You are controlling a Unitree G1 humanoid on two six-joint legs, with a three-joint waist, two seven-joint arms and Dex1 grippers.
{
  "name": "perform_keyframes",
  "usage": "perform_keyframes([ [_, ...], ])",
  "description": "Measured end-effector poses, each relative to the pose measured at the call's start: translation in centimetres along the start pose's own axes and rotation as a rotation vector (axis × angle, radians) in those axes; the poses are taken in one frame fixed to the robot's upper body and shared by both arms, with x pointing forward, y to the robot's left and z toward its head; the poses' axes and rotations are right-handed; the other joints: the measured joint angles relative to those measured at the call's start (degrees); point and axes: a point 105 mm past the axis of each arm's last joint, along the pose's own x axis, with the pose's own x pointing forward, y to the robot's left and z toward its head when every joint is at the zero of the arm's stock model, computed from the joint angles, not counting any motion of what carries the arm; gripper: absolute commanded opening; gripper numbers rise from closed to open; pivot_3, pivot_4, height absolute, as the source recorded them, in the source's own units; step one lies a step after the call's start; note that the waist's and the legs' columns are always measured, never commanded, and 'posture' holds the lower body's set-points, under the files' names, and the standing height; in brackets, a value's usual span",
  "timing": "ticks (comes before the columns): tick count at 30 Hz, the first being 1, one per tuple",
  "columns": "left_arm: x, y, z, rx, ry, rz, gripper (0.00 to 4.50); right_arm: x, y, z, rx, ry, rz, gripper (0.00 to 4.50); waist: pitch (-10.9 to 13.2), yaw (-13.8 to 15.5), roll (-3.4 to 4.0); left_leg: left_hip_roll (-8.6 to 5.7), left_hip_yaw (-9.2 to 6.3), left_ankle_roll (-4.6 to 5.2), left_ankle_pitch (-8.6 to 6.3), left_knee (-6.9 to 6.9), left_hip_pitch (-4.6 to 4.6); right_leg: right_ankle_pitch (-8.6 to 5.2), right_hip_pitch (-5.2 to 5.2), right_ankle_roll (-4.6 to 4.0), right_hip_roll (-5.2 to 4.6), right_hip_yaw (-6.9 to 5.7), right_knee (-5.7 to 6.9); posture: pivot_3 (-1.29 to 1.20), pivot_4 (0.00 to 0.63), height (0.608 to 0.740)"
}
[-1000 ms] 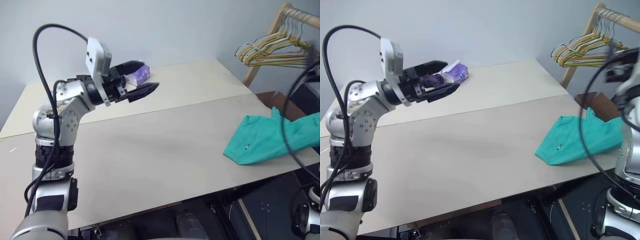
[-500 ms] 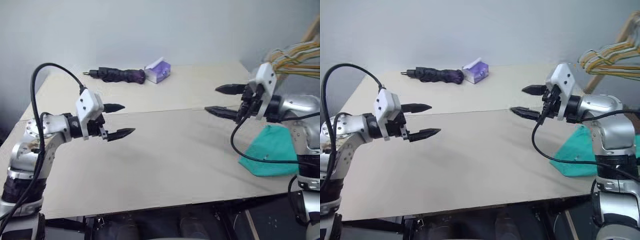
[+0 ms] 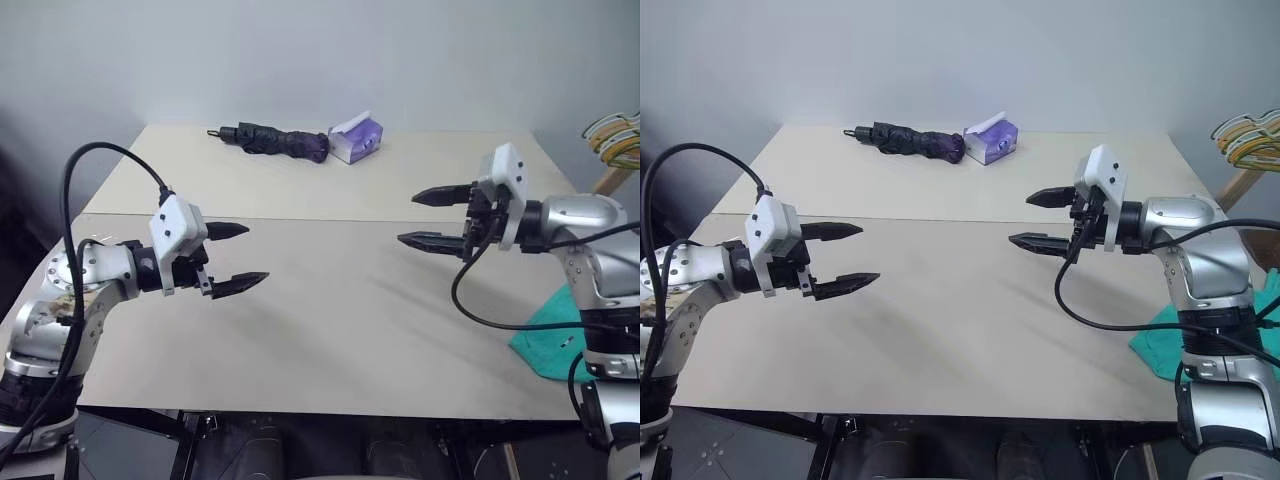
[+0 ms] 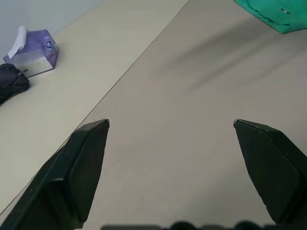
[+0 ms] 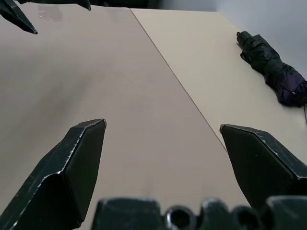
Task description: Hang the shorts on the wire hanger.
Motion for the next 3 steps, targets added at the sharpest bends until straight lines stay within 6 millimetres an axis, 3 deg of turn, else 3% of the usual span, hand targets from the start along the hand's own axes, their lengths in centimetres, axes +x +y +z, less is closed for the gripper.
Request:
perform_keyframes([
  [3, 0.21, 0.2, 0.35, 0.002, -0.019, 0.005, 4.5, -0.01, 0.48, -0.5, 0.006, 0.008, 0.002, 4.47, 0.0, 0.0, -0.01, 0.0, 0.0, -0.01, 0.0, 0.01, 0.0, 0.03, 0.01, 0.06, -0.01, 0.0, -0.02, 0.07, 0.049, 0.74],
])
